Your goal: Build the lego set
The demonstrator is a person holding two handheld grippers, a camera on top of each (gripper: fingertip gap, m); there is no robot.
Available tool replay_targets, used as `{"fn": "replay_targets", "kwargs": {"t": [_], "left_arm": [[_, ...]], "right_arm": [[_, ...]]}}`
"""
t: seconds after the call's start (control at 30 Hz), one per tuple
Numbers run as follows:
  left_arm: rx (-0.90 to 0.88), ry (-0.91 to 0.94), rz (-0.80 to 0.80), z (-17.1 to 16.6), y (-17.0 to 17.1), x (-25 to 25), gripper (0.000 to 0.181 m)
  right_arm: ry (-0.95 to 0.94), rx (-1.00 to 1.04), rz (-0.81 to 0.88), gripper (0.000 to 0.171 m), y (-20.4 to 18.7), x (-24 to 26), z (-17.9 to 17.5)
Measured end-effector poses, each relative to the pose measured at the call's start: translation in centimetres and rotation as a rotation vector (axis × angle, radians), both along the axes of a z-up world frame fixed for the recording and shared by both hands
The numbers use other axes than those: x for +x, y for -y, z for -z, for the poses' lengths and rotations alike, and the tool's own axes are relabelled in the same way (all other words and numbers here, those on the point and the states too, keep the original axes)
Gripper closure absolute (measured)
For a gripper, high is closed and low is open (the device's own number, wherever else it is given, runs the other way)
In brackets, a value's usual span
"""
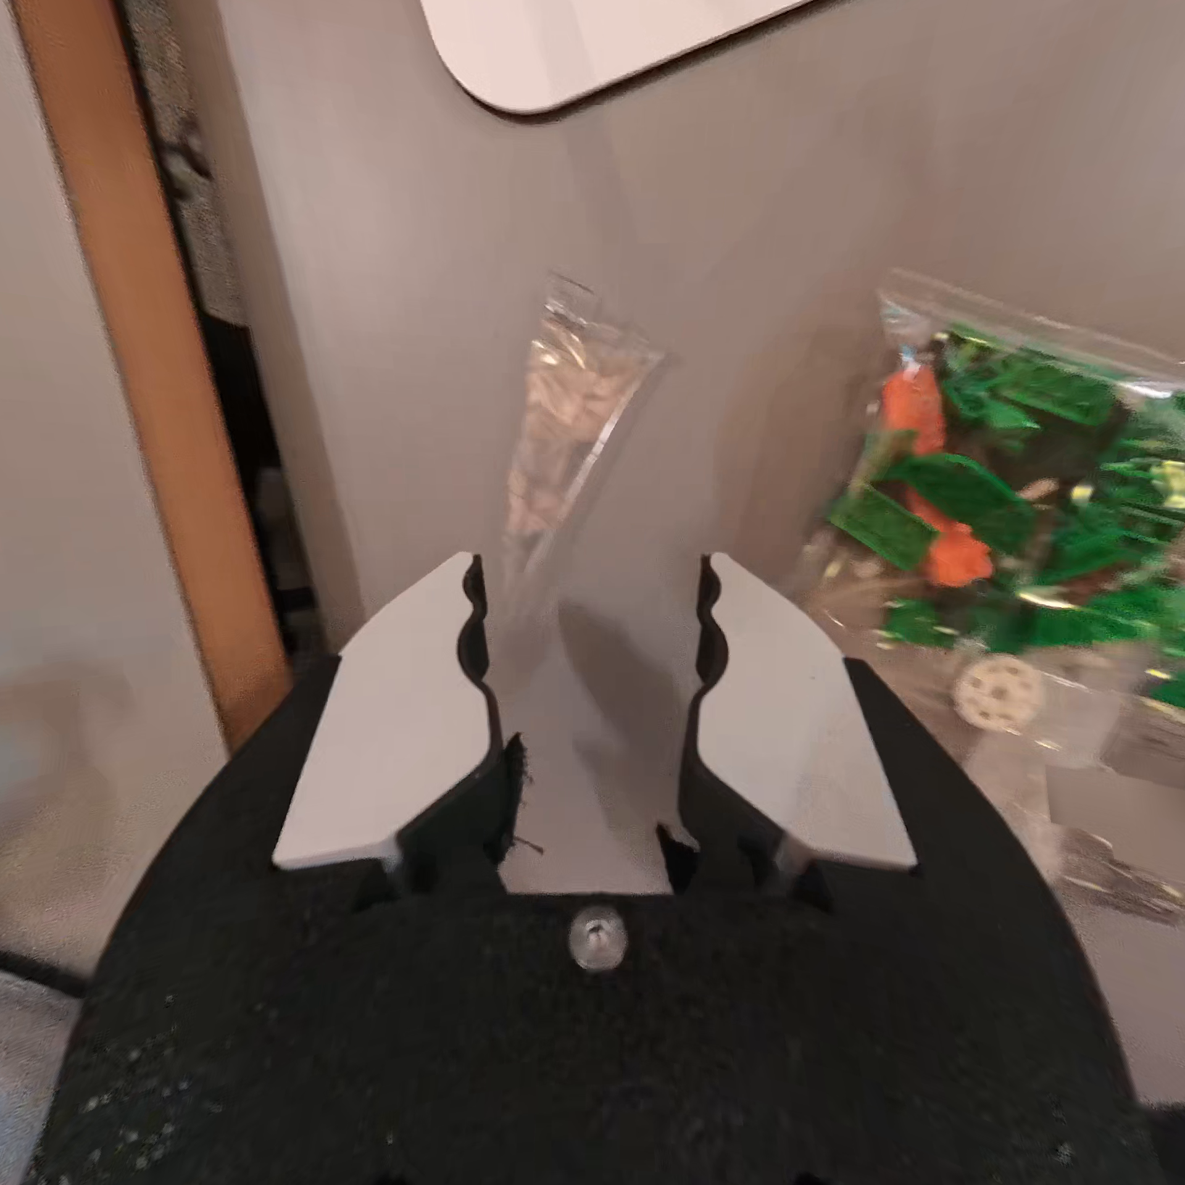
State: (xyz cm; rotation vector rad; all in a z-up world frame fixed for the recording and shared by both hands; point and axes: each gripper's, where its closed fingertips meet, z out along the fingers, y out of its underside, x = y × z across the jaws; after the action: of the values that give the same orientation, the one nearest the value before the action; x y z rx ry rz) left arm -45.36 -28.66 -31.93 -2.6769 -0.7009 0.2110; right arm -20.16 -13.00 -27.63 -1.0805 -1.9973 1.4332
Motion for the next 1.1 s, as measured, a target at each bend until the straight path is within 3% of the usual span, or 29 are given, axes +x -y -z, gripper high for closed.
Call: {"fn": "replay_targets", "kwargs": {"t": [0.03,0.17,0.3,0.47,0.77,0.97,1.1], "left_arm": [[0.03,0.045,-0.015,-0.1,0.2,1.0,0.114],[0.191,0.226,-0.062,-0.2,0.8,6.6,0.109],[0.348,0.313,-0.105,-0.1,2.2,11.3,0.118],[0.508,0.431,-0.217,-0.3,4.2,14.1,0.119],[0.665,0.588,-0.362,1.4,3.5,13.0,0.138],[0.717,0.642,-0.361,2.0,2.2,12.1,0.158],[0.717,0.609,-0.279,2.2,1.2,12.0,0.173]], "right_arm": [[0.021,-0.01,-0.007,0.138,0.1,-0.1,0.0],[0.18,-0.048,-0.073,0.137,0.9,-1.3,0.4],[0.4,-0.071,-0.14,0.131,1.4,-4.5,1.6],[0.653,-0.157,-0.193,0.128,1.7,-8.6,3.2],[0.92,-0.184,-0.281,0.134,3.0,-10.9,5.8],[0.954,-0.277,-0.334,0.149,3.8,-11.6,6.3],[0.907,-0.318,-0.357,0.161,3.7,-11.9,6.0]]}}
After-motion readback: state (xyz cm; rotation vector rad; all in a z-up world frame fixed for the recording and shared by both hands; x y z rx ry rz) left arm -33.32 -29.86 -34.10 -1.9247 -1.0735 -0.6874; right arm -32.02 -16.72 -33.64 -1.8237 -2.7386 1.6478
